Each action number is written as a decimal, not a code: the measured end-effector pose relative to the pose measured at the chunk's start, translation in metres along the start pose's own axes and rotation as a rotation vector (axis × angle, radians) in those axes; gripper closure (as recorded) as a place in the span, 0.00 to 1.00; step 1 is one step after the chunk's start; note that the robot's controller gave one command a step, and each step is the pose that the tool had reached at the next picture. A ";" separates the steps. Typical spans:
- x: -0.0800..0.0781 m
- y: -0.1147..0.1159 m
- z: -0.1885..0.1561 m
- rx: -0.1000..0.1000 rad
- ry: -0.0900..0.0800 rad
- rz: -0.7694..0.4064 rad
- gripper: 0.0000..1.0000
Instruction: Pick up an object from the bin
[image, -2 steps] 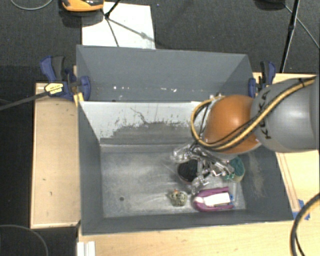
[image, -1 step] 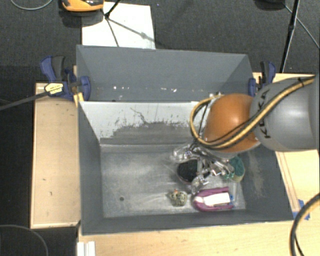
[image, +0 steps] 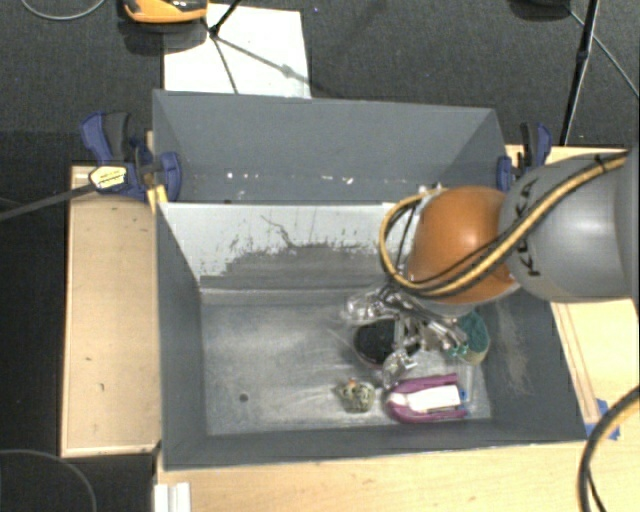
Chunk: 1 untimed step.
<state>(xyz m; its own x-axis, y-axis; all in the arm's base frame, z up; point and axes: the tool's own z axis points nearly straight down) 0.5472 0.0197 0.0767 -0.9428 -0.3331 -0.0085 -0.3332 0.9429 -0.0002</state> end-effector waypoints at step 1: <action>-0.001 0.000 0.000 0.000 -0.001 0.009 0.00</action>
Offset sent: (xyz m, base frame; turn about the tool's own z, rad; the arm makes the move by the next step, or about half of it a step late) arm 0.0000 0.0000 0.0000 0.0000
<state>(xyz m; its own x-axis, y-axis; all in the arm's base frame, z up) 0.5480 0.0202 0.0770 -0.9456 -0.3251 -0.0090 -0.3251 0.9457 -0.0001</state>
